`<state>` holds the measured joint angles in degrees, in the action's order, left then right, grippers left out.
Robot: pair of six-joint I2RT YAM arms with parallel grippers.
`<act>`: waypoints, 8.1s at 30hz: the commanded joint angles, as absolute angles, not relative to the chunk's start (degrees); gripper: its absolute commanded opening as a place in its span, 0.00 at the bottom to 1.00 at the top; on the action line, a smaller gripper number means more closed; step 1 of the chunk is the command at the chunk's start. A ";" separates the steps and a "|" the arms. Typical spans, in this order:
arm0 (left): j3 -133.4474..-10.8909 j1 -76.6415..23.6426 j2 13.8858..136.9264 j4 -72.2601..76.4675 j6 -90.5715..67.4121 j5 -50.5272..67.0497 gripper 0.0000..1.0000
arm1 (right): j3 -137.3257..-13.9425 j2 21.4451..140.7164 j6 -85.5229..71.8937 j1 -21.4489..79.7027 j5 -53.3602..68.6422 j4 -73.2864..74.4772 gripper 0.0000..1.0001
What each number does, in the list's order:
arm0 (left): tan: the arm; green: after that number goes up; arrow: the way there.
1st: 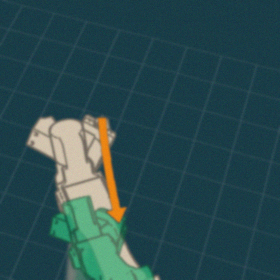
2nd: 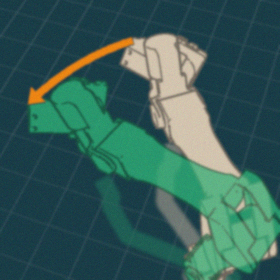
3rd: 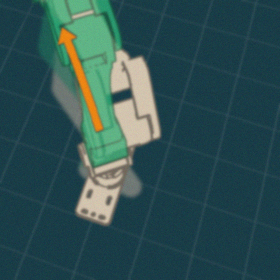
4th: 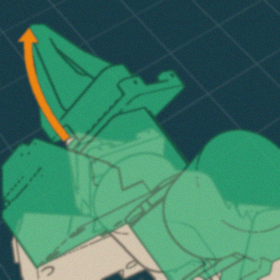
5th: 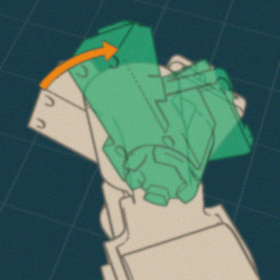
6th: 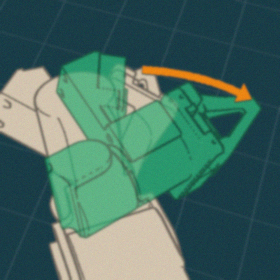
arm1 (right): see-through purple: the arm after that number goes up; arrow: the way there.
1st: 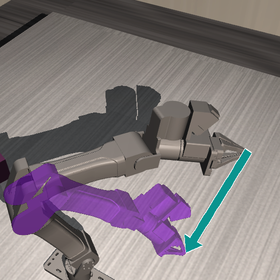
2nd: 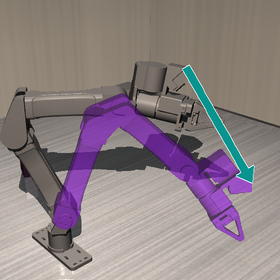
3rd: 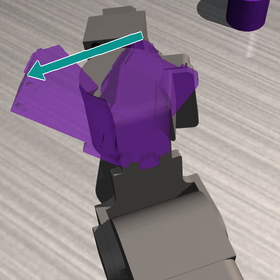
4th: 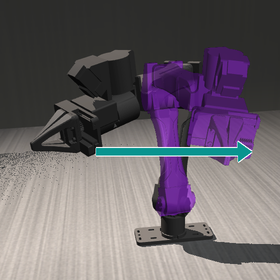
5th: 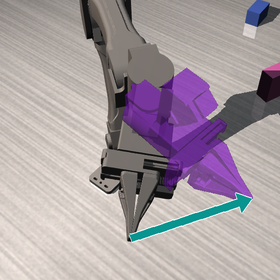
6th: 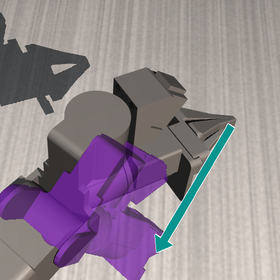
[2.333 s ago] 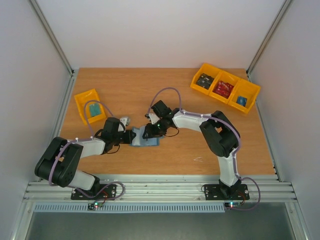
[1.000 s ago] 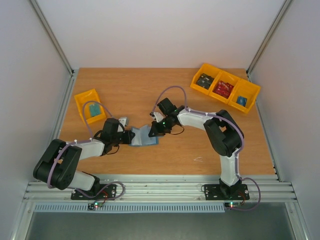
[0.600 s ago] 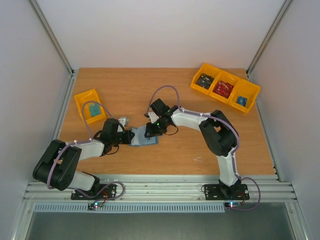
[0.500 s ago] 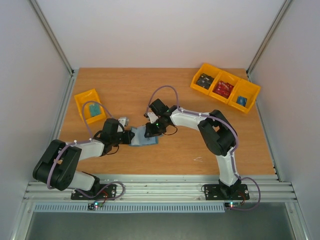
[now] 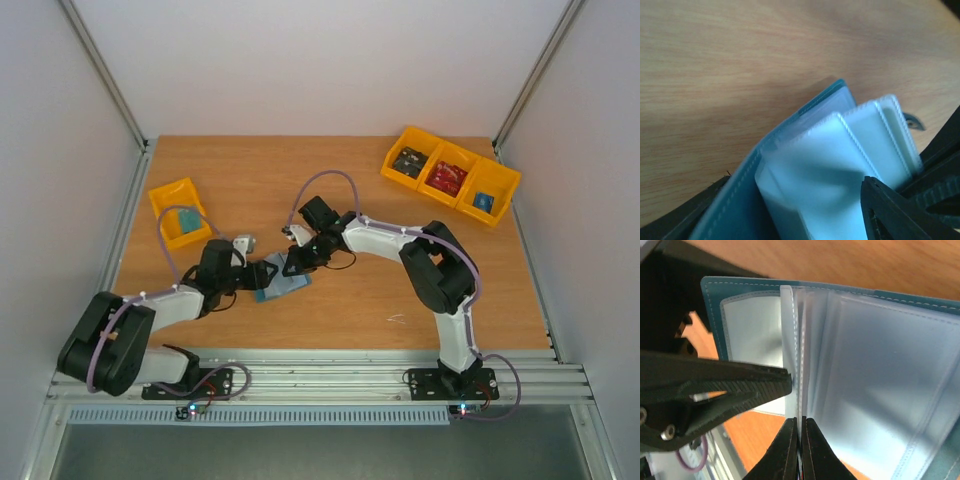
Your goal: Take the credit cards out of the card holder
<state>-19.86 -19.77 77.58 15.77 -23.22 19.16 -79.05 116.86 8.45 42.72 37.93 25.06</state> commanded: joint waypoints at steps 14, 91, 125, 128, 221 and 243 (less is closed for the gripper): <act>-31.81 -8.27 62.59 23.46 -34.28 52.85 0.82 | -78.74 98.14 22.38 36.70 56.11 26.54 0.01; -40.46 -10.11 52.86 17.84 -27.95 56.15 0.00 | -97.68 97.22 26.95 32.80 54.43 36.77 0.81; -40.09 -10.11 50.69 1.20 -19.86 32.35 0.54 | -99.65 99.43 29.54 35.26 31.92 44.88 0.01; -40.30 -9.87 50.44 -3.74 -14.05 23.70 0.54 | -105.83 104.90 26.05 35.35 -2.41 57.92 0.01; -39.64 -7.78 49.04 24.64 -36.53 53.90 0.00 | -99.06 95.26 27.02 38.15 57.73 32.43 0.35; -36.78 -7.29 48.10 23.23 -34.78 58.20 0.24 | -95.98 92.21 26.99 35.26 63.91 32.07 0.01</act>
<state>-38.41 -7.66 49.25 22.55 -35.88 56.80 -95.81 95.48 27.90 36.10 60.18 34.48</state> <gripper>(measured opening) 0.249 0.046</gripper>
